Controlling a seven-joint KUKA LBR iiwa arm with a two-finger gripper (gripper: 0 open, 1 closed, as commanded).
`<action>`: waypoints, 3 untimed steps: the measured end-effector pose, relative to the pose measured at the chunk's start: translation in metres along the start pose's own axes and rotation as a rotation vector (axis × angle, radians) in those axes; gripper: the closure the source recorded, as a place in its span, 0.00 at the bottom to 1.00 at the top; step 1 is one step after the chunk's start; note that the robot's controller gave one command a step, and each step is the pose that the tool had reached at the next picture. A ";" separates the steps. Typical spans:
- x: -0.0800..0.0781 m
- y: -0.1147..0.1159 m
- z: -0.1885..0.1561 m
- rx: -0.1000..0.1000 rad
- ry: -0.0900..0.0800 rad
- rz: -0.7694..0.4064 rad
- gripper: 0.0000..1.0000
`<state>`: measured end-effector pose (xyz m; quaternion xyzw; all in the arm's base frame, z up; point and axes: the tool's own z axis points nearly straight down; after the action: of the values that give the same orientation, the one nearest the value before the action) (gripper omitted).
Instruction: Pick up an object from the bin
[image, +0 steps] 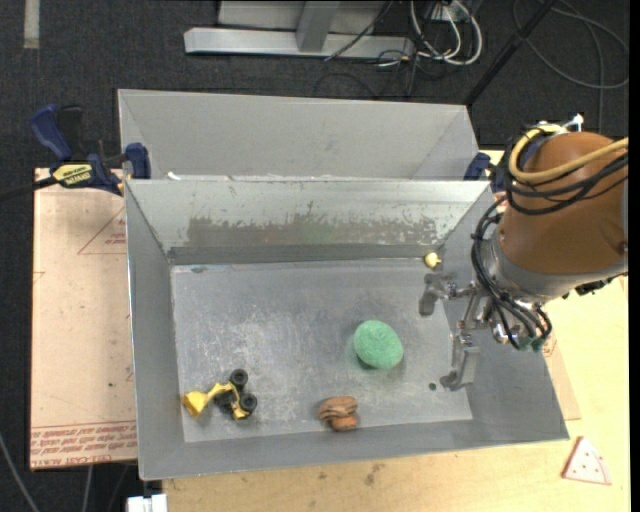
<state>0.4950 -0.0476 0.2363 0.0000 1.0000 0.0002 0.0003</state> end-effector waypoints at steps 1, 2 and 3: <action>-0.027 0.038 0.039 0.000 -0.004 -0.064 0.00; -0.021 0.051 0.055 -0.002 0.001 -0.054 0.00; -0.030 0.038 0.106 -0.001 -0.006 -0.002 0.00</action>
Offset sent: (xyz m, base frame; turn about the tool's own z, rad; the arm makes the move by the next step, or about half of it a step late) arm 0.0094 0.0488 -0.0580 -0.0280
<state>0.5249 -0.0093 0.1300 -0.0012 1.0000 0.0006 0.0034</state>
